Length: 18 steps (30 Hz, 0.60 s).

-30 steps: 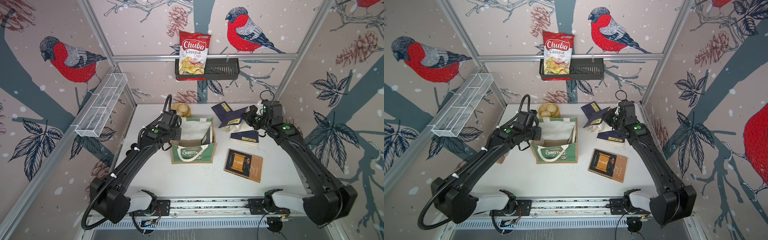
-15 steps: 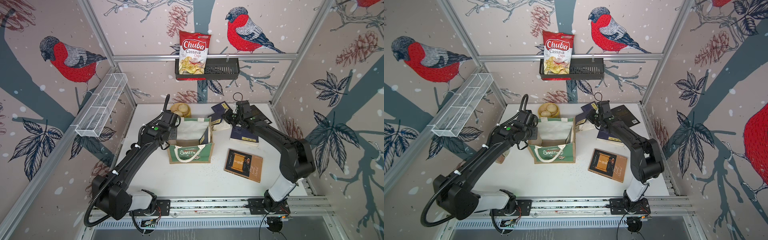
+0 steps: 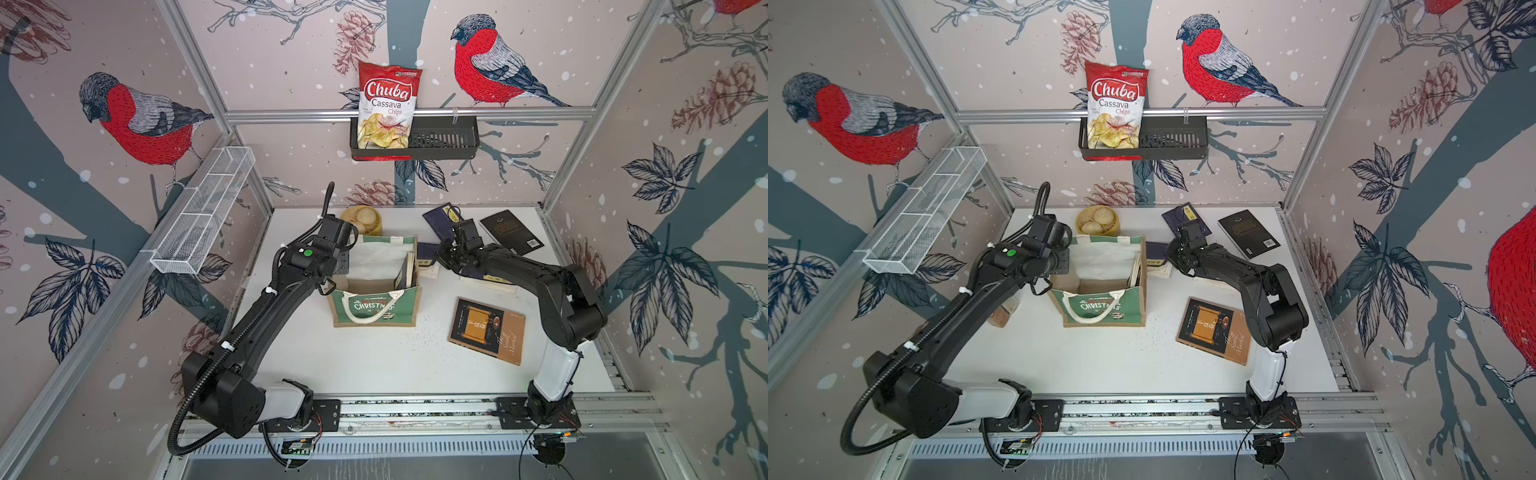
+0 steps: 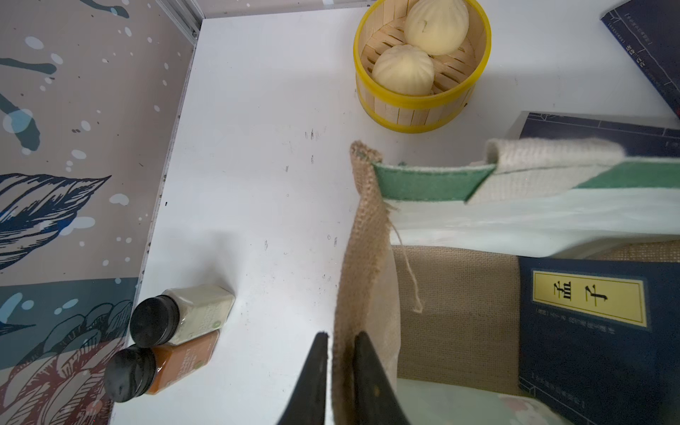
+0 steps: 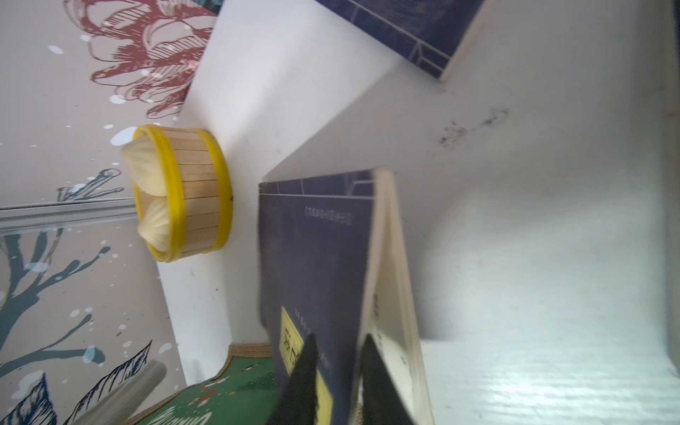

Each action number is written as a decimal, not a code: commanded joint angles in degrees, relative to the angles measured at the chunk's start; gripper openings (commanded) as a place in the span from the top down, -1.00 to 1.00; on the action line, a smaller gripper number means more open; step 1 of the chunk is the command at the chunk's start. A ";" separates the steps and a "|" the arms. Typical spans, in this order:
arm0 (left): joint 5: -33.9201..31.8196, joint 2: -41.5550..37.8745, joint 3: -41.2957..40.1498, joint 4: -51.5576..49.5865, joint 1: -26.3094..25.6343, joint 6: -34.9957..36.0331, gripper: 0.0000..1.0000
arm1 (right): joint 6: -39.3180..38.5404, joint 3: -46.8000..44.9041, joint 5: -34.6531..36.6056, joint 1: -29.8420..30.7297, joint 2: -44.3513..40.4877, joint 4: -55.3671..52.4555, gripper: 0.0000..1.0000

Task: Take out the books from the canvas bag
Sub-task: Place the book at the center of the board, then pick up the book from the canvas bag.

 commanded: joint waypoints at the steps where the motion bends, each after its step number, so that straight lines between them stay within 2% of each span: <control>1: 0.43 0.30 0.45 0.05 0.28 0.07 0.66 | 1.11 0.84 5.04 0.13 -1.50 -8.29 -0.40; 4: 1.25 0.48 0.61 0.56 0.35 0.63 0.65 | 0.19 2.58 10.11 0.06 -4.47 -15.10 -0.63; 9: 3.74 -0.02 -0.18 1.93 0.41 1.72 0.63 | -4.91 11.14 12.58 0.77 -6.76 -25.74 -0.70; 13: 6.39 -0.86 -0.64 2.61 0.52 1.95 0.59 | -10.96 24.59 14.11 4.39 -4.75 -36.73 -0.70; 18: 11.31 -3.20 -1.30 4.52 0.38 3.13 0.41 | -15.94 46.57 13.13 10.02 1.96 -51.99 -0.69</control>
